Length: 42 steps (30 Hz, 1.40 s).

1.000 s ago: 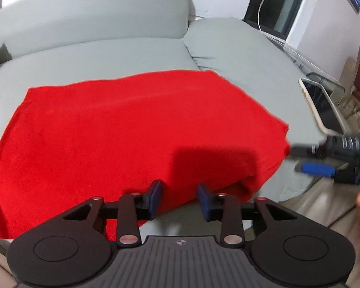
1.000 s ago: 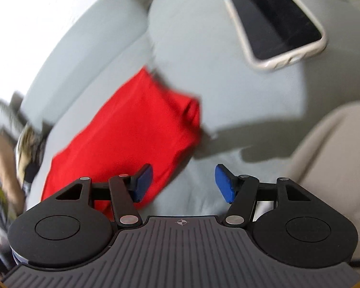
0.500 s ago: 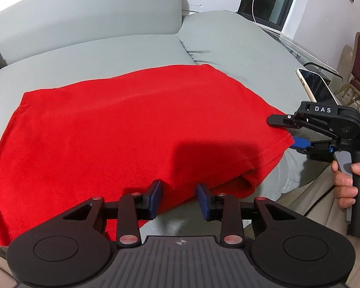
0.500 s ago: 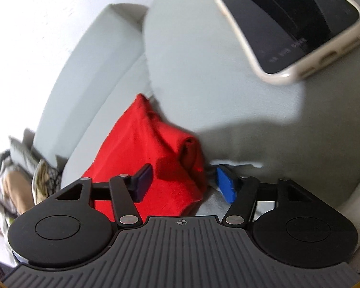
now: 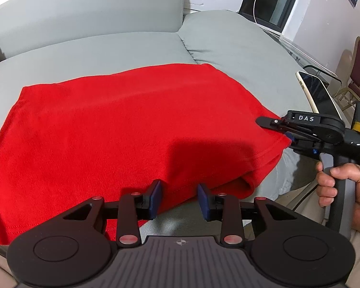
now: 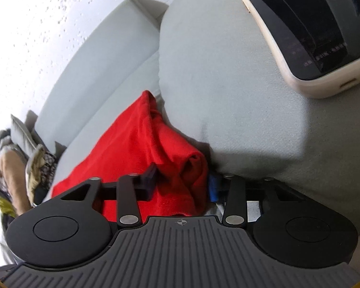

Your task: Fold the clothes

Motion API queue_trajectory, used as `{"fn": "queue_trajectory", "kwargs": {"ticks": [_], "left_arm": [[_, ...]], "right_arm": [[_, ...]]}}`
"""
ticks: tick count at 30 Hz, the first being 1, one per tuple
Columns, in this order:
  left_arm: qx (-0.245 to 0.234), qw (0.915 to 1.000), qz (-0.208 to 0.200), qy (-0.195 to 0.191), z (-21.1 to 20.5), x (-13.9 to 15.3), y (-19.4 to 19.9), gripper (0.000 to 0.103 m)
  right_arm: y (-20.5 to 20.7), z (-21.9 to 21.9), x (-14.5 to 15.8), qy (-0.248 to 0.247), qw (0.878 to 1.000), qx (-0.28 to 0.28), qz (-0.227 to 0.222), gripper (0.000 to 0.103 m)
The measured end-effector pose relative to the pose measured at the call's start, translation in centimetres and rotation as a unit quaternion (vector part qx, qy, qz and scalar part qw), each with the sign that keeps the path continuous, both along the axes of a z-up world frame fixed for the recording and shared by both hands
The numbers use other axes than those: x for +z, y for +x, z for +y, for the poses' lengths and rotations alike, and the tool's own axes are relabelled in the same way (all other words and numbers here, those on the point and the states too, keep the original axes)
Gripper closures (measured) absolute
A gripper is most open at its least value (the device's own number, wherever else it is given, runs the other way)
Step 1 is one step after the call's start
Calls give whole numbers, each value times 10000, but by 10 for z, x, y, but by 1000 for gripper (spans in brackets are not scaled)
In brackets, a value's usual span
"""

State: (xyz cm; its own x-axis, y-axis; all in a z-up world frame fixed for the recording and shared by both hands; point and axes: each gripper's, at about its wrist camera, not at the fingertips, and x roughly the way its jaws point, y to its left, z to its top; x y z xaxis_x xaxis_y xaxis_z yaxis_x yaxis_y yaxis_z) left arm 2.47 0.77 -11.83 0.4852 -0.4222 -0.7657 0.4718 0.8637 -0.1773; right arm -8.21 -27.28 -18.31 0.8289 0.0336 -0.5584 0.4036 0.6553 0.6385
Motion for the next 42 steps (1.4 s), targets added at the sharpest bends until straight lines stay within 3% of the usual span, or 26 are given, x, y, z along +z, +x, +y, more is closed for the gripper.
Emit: {"fn": "queue_trajectory", "kwargs": {"ticks": [2, 7, 9, 13, 15, 18, 21, 25, 27, 30, 34, 35, 36, 39, 42], "left_arm": [[8, 10000, 25, -9, 0, 0, 1, 71], [-105, 9997, 81, 197, -7, 2, 3, 72], [-248, 9987, 77, 439, -13, 4, 4, 71], [-382, 9957, 209, 820, -23, 15, 6, 70], [-23, 9984, 355, 447, -3, 28, 4, 63], [613, 9968, 424, -285, 43, 46, -2, 61], [1455, 9853, 330, -833, 106, 59, -8, 61], [2535, 9585, 66, -1300, 187, 66, -21, 61], [2969, 9441, -75, -1427, 221, 68, -28, 61], [3333, 9299, 46, -1555, 249, 60, -35, 61], [3416, 9240, 234, -1705, 262, 49, -41, 61], [3406, 9245, 244, -1693, 262, 48, -40, 61], [3395, 9251, 255, -1682, 263, 46, -39, 61], [3337, 9254, 309, -1768, 260, 42, -30, 61], [3256, 9287, 279, -1751, 257, 44, -29, 61]], "right_arm": [[-1, -1, 2, 132, 9999, -60, -14, 85], [2, 1, 16, 283, 9992, -264, 133, 92], [4, 6, 28, 94, 9992, -276, 267, 92], [16, 32, 69, -848, 9940, -81, 684, 93], [26, 52, 94, -1466, 9855, 86, 844, 93], [46, 93, 127, -2267, 9691, 499, 836, 93], [70, 147, 151, -2702, 9532, 1191, 644, 93], [107, 230, 162, -3284, 9197, 2134, 281, 93], [123, 270, 149, -3413, 9041, 2564, 161, 93], [138, 318, 109, -3409, 8828, 3205, 424, 93], [142, 350, 71, -3508, 8634, 3564, 661, 93], [141, 349, 72, -3542, 8626, 3558, 629, 93], [141, 345, 76, -3431, 8695, 3499, 615, 93], [140, 325, 97, -2853, 9057, 3106, 426, 93], [140, 319, 113, -2514, 9226, 2923, 136, 93]]}}
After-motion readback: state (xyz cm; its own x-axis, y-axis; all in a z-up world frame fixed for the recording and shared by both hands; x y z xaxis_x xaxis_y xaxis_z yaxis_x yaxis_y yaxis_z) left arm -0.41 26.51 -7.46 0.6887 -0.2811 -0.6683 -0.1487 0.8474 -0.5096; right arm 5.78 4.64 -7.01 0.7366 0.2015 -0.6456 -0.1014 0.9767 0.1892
